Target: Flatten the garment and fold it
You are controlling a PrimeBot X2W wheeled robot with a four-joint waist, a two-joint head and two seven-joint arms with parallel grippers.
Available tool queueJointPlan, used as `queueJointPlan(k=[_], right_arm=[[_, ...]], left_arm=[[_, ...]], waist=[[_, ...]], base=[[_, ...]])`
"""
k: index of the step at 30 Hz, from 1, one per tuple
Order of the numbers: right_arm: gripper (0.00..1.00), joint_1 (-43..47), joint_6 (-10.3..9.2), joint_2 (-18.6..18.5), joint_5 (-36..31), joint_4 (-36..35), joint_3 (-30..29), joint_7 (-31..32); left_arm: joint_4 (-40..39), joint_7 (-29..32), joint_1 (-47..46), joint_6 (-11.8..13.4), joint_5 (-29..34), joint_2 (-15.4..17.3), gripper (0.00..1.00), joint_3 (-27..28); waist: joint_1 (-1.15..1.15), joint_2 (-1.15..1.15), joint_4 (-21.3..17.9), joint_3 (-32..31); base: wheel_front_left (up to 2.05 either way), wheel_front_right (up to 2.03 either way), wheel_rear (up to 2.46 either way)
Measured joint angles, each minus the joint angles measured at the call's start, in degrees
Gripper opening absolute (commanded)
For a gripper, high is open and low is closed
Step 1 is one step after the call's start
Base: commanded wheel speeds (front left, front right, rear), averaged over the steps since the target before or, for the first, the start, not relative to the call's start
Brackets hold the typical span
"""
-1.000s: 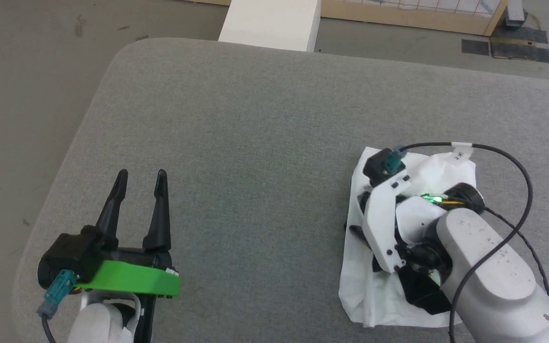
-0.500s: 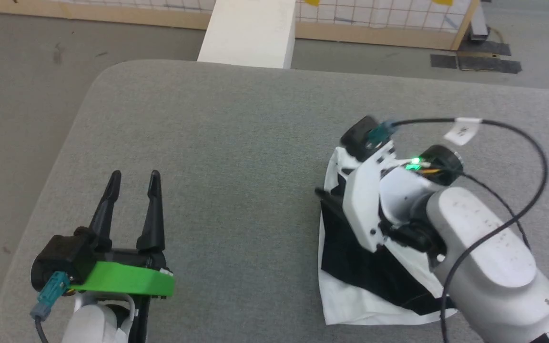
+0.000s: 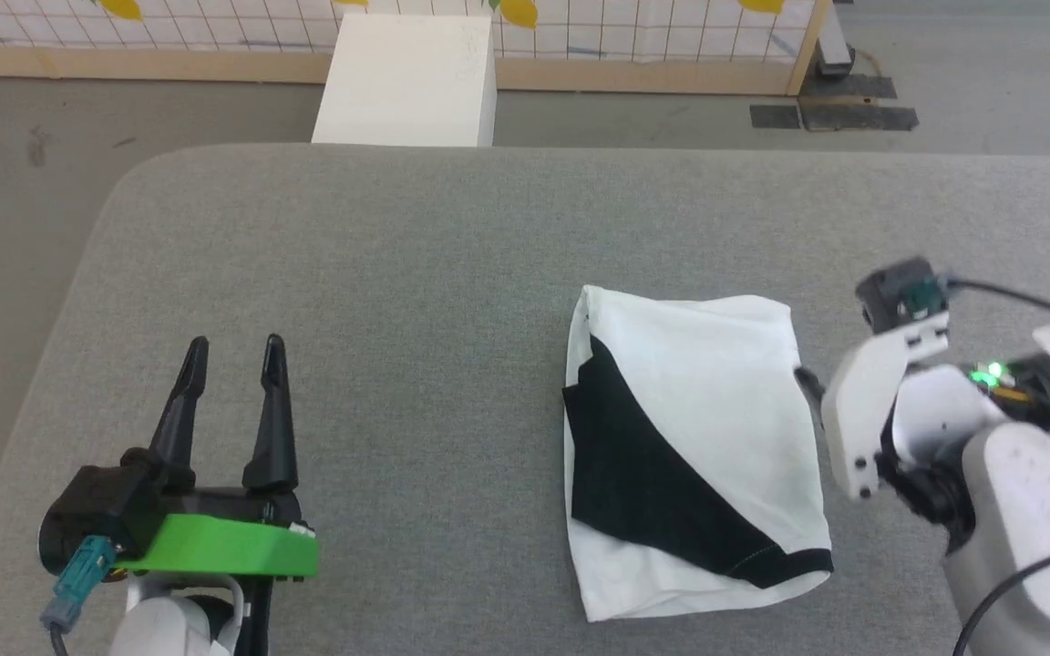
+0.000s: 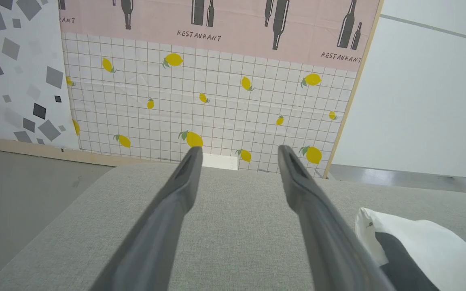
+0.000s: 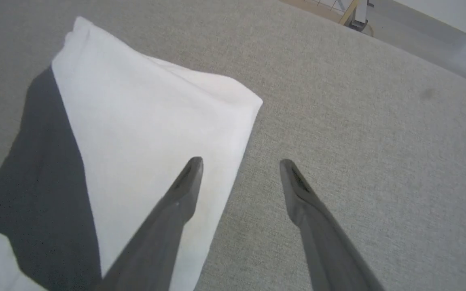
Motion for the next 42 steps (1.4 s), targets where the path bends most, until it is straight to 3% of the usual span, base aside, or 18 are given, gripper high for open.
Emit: queueJointPlan(k=[7, 16, 17, 18, 19, 25, 28, 37, 42], right_arm=[[1.00, 5.9, 0.00, 5.5, -3.4, 1.3, -3.8, 1.2], [1.00, 6.8, -0.01, 6.8, -5.1, 4.7, -4.2, 2.1], [0.82, 6.7, -0.01, 6.8, -5.1, 4.8, -4.5, 2.3], [0.14, 6.7, -0.01, 6.7, -5.1, 4.9, -4.6, 2.4], [0.00, 6.6, 0.00, 6.7, -5.1, 5.0, -4.7, 2.4], [0.00, 6.0, 0.02, 6.0, -4.3, 5.4, -3.8, 2.6], [0.00, 5.1, 0.02, 4.6, -3.4, 5.3, -0.7, 2.5], [0.00, -4.0, 0.01, -5.4, 3.3, 4.3, 18.6, 3.2], [0.00, -10.4, 0.02, -10.3, 6.5, 5.2, 24.8, 1.0]], left_arm=[[0.0, 0.0, -0.1, 0.0, 0.0, 0.0, 1.00, -1.1], [0.5, 0.0, -0.7, 0.0, -0.2, 0.2, 1.00, -2.2], [0.5, 0.0, -0.7, 0.0, -0.2, 0.2, 1.00, -2.3], [0.6, 0.0, -0.7, 0.0, -0.2, 0.2, 1.00, -2.3], [0.6, 0.0, -0.7, 0.0, -0.2, 0.3, 1.00, -2.3], [0.8, 0.0, -0.7, 0.0, -0.2, 0.4, 1.00, -2.0], [0.7, 0.0, -0.6, 0.0, -0.2, 0.5, 1.00, -1.1], [-1.2, 0.0, -0.6, 0.0, -0.1, 1.1, 1.00, 0.7], [-2.1, 0.0, -0.7, 0.0, 0.0, 2.4, 1.00, 0.6]], waist=[[0.00, 0.00, 0.5, 2.2], [0.00, 0.00, 2.2, 3.7], [0.00, 0.00, 2.3, 3.7], [0.00, 0.00, 2.4, 3.7], [0.00, 0.00, 2.5, 3.7], [0.00, 0.00, 2.0, 3.5], [0.00, 0.00, 0.8, 3.3], [0.00, 0.00, -7.6, 3.8], [0.00, 0.00, -13.9, 4.8]], base=[[0.00, 0.00, 0.00], [0.00, 0.00, 0.00], [0.00, 0.00, 0.00], [0.00, 0.00, 0.00], [0.00, 0.00, 0.00], [0.00, 0.00, 0.00], [0.00, 0.00, 0.00], [0.00, 0.00, 0.00], [0.00, 0.00, 0.00]])
